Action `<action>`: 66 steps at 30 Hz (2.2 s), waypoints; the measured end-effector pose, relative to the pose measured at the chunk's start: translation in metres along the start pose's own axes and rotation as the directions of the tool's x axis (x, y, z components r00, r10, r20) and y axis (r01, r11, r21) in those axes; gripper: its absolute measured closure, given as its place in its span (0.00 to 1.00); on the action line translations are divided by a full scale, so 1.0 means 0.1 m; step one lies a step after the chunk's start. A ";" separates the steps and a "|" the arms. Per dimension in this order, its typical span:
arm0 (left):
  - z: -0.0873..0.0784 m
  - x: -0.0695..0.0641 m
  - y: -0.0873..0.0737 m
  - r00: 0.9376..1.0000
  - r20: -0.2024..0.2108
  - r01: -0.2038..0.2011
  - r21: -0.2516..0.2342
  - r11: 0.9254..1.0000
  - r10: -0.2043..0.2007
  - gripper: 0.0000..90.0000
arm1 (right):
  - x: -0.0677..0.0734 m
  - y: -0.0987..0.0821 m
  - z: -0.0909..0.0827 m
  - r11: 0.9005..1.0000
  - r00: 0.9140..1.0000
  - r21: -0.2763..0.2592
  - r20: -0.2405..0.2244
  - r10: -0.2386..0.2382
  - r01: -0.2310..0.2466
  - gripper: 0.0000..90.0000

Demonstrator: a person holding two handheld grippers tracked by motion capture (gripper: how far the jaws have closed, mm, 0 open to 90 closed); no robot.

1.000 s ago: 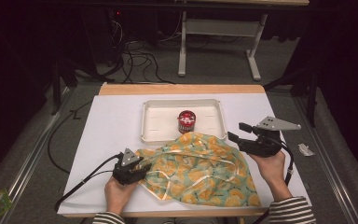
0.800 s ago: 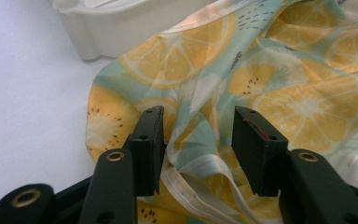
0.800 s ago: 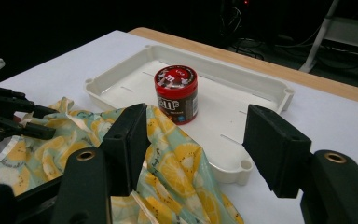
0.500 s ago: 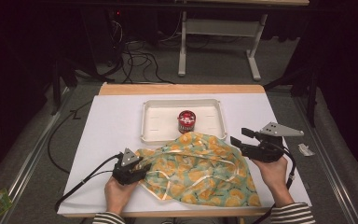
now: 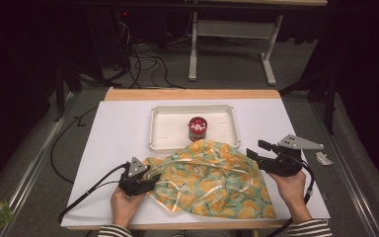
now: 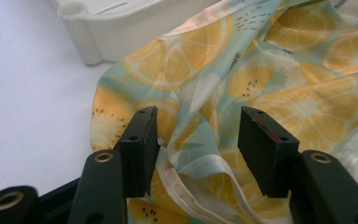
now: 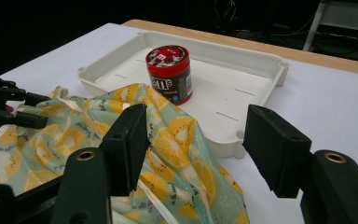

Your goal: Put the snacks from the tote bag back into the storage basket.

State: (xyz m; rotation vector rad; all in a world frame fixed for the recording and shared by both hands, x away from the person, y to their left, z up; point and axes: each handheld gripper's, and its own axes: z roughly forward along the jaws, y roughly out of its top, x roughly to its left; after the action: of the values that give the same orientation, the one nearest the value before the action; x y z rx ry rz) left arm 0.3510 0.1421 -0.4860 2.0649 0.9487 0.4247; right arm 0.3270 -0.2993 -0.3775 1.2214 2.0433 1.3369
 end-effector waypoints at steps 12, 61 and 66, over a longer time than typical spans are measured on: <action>-0.02 0.01 0.00 1.000 0.010 0.007 -0.017 1.000 -0.007 0.50 | -0.05 -0.20 0.06 0.999 0.999 0.008 0.021 0.034 -0.034 0.45; -0.42 0.01 -0.01 0.998 0.056 -0.001 -0.142 0.990 0.009 0.47 | -0.24 -0.68 0.07 0.993 0.986 0.044 0.133 0.099 -0.105 0.45; -0.45 0.07 -0.05 0.999 0.040 0.016 -0.141 0.990 -0.011 0.46 | -0.27 -0.73 0.05 0.993 0.984 0.045 0.146 0.105 -0.112 0.45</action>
State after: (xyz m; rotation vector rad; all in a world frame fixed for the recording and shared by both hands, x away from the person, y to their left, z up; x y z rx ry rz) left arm 0.3266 0.1735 -0.4623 1.9313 0.8836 0.4304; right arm 0.3128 -0.3309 -0.4473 1.4280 1.9473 1.2105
